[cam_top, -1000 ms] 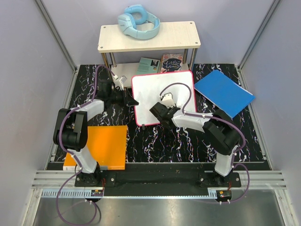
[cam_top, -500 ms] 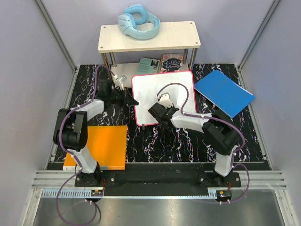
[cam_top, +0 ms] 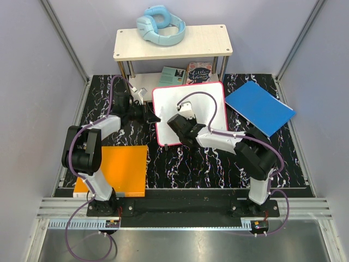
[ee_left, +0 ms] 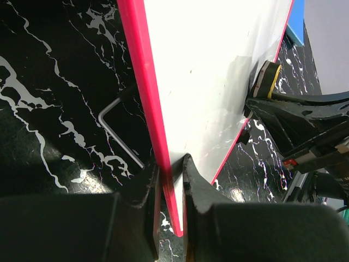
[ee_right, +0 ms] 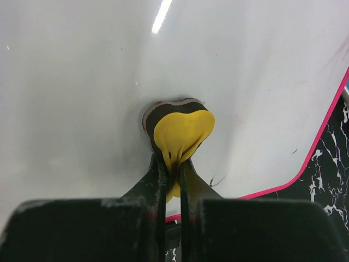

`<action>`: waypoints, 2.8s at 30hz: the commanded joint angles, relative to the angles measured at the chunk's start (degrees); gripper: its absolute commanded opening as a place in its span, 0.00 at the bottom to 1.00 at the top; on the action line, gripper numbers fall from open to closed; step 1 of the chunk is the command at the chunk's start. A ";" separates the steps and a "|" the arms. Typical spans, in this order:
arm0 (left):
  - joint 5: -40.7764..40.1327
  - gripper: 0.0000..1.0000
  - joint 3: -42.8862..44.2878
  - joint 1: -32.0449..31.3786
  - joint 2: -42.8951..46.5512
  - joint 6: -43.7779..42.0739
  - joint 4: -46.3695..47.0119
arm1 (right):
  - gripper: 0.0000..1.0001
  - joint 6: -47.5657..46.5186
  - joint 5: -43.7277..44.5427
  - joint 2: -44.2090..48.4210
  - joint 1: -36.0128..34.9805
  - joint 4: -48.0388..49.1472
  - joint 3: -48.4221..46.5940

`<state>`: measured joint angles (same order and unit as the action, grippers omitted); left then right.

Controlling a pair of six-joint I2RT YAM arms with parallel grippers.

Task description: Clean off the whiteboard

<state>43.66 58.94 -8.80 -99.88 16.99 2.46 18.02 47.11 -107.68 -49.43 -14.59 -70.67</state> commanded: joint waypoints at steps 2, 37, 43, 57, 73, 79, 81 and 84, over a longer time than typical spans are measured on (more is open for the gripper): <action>-7.01 0.00 1.27 0.18 -0.50 -5.04 0.53 | 0.00 5.00 -2.04 -2.19 0.74 6.06 4.66; -6.92 0.00 1.27 0.10 -0.67 -5.04 0.62 | 0.00 18.63 0.00 4.41 3.11 8.97 22.77; -6.92 0.00 1.35 0.10 -0.76 -5.04 0.53 | 0.00 19.95 0.26 5.02 3.38 7.47 23.48; -6.83 0.00 1.44 0.10 -0.76 -5.04 0.53 | 0.00 16.97 -1.76 7.75 4.96 9.84 23.30; -6.92 0.00 1.62 -0.25 -1.02 -5.30 0.09 | 0.00 8.26 -3.08 3.71 4.96 14.06 13.64; -7.10 0.00 1.62 -0.17 -0.94 -5.39 0.09 | 0.00 7.38 -5.53 2.04 4.96 14.06 11.97; -7.10 0.00 1.71 -0.26 -0.93 -5.39 0.09 | 0.00 6.94 -8.08 1.86 4.96 16.34 12.14; -7.10 0.00 1.71 -0.17 -1.02 -5.39 0.18 | 0.00 4.40 -12.91 2.30 4.43 18.19 12.93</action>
<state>44.23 59.53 -8.91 -99.88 16.97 2.22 23.14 49.60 -101.84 -45.58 -3.20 -57.95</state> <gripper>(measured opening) 0.164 0.063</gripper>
